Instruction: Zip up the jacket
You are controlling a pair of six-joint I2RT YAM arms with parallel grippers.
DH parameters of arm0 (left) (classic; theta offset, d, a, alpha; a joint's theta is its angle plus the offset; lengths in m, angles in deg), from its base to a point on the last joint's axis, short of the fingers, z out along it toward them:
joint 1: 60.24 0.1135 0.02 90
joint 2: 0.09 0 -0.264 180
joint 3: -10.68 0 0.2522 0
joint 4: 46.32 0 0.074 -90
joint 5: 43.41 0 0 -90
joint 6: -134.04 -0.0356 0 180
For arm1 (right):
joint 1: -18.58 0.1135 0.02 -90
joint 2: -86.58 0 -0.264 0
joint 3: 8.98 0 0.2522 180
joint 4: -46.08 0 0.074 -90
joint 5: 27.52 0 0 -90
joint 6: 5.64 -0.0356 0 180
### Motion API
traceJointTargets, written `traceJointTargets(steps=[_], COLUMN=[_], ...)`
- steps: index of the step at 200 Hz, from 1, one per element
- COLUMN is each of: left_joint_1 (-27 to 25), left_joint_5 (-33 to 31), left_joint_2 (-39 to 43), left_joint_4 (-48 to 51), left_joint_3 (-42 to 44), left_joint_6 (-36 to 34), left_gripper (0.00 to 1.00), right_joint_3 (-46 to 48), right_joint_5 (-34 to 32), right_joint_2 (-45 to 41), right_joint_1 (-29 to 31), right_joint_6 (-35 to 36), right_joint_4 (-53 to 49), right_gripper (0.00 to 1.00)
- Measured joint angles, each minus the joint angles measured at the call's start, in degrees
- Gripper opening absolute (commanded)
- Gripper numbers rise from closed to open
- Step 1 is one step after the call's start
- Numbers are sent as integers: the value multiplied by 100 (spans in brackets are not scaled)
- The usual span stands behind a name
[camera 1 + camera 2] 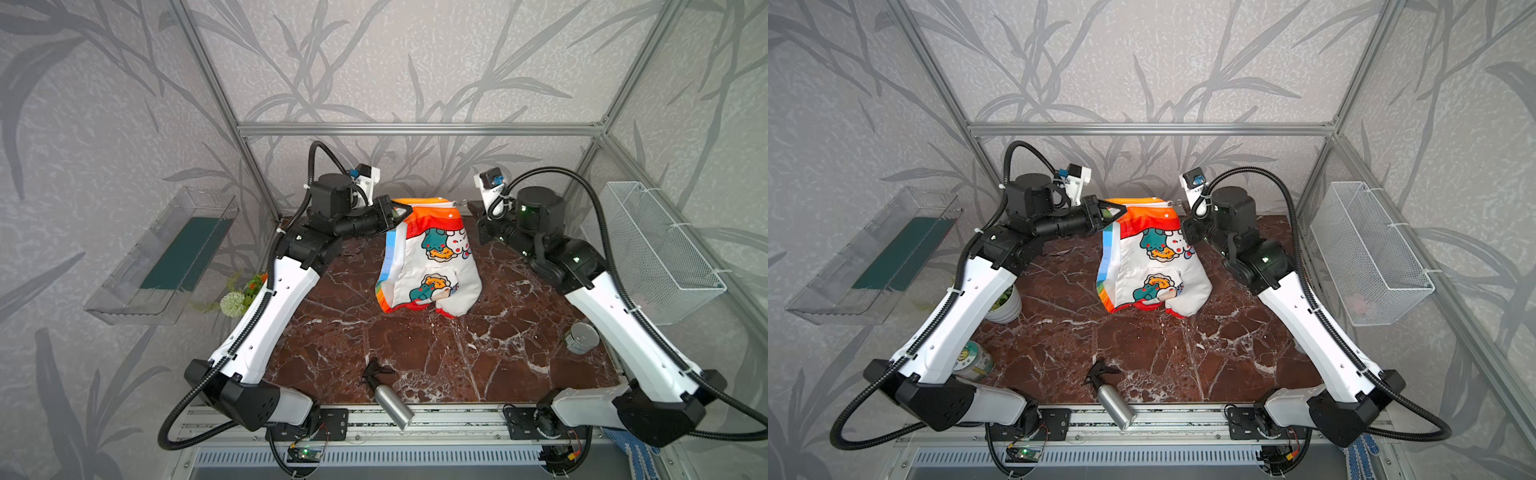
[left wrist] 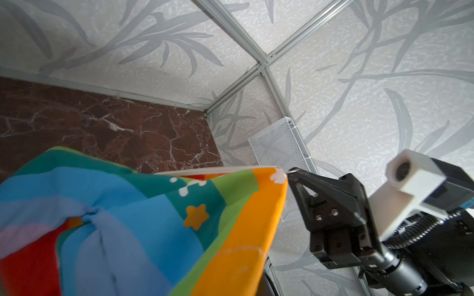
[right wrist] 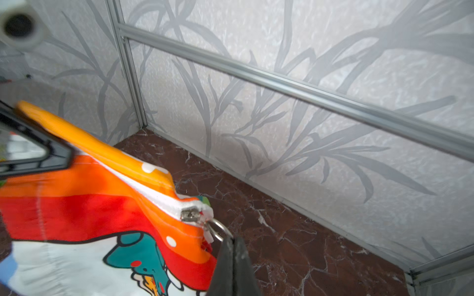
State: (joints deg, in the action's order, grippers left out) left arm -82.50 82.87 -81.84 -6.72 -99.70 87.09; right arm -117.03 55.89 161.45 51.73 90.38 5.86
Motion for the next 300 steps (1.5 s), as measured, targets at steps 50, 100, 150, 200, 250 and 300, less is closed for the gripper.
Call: traceJointTargets(steps=[50, 100, 150, 200, 250, 300], left_joint_1=[804, 1154, 1860, 2374, 2498, 2608], left_joint_5=[223, 238, -42, 173, 393, 463], left_joint_2=[855, 946, 1108, 719, 459, 352], left_joint_4=[415, 791, 1410, 1235, 894, 796], left_joint_3=[1915, 4293, 4656, 5445, 5602, 5628], left_joint_6=[-529, -1204, -1714, -1423, -1191, -1165], left_gripper=[0, 0, 0, 0, 0, 0], right_joint_3=[1174, 3246, 2358, 1001, 769, 778], right_joint_5=[-85, 732, 1823, 2603, 3062, 3189], right_joint_2=[-688, 859, 1814, 3259, 4240, 4520], right_joint_1=[551, 1021, 1019, 1021, 1093, 1167], right_joint_6=[-601, -1893, -2391, -2780, -3392, -3794], right_joint_4=[83, 1019, 1117, 1051, 962, 1211], right_gripper=[0, 0, 28, 39, 63, 69])
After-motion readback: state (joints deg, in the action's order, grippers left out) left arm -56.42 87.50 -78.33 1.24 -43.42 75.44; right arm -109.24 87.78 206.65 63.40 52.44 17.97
